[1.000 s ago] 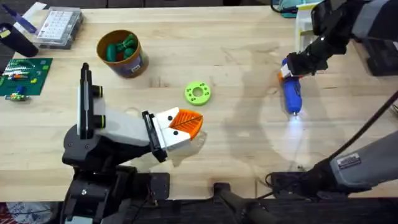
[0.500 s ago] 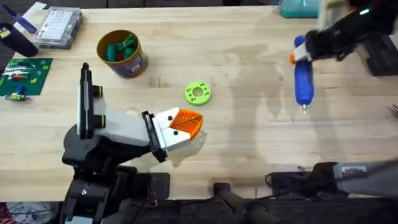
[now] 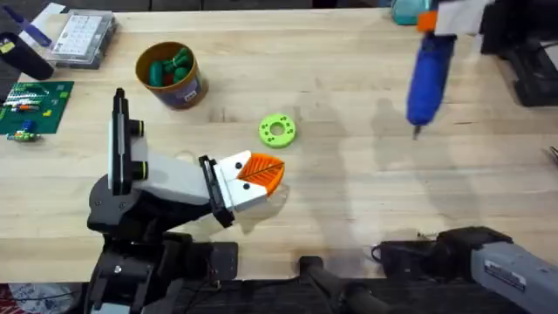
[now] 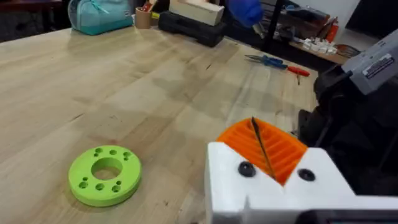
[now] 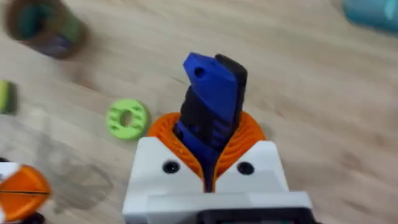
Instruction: Pick up the gripper from the table and insert it into the empty holder that is missing its gripper. Then pick up a screw, insert it into the mounting hole, and use the screwdriver to tighten it. Finally, clean up the table by picking up the vegetable and placing it into the bucket.
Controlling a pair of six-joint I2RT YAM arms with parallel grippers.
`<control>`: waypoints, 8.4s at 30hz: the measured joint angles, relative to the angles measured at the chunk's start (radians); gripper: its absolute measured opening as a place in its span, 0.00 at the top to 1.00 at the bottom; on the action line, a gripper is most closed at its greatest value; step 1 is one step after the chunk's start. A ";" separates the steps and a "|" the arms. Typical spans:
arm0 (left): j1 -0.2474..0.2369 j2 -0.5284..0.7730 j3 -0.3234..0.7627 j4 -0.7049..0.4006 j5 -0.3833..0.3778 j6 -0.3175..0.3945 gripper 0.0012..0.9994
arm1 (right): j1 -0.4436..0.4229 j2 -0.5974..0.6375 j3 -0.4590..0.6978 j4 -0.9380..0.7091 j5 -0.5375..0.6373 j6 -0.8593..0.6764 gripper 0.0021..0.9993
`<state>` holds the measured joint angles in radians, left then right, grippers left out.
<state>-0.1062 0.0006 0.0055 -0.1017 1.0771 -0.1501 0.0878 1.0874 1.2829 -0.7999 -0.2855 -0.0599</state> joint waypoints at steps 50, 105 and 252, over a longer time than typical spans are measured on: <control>0.000 0.000 0.000 0.000 0.001 0.000 1.00 | 0.717 0.176 -0.279 1.295 -0.449 0.135 0.97; 0.000 0.000 0.000 -0.002 0.005 -0.001 1.00 | 0.707 0.250 -0.411 1.476 -0.434 0.185 0.97; 0.000 0.000 0.000 -0.002 0.007 -0.008 1.00 | 0.317 0.985 0.060 0.779 0.434 -1.296 0.97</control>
<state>-0.1062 0.0007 0.0055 -0.1040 1.0843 -0.1577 0.4047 2.0726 1.3425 -0.0207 0.1487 -1.3563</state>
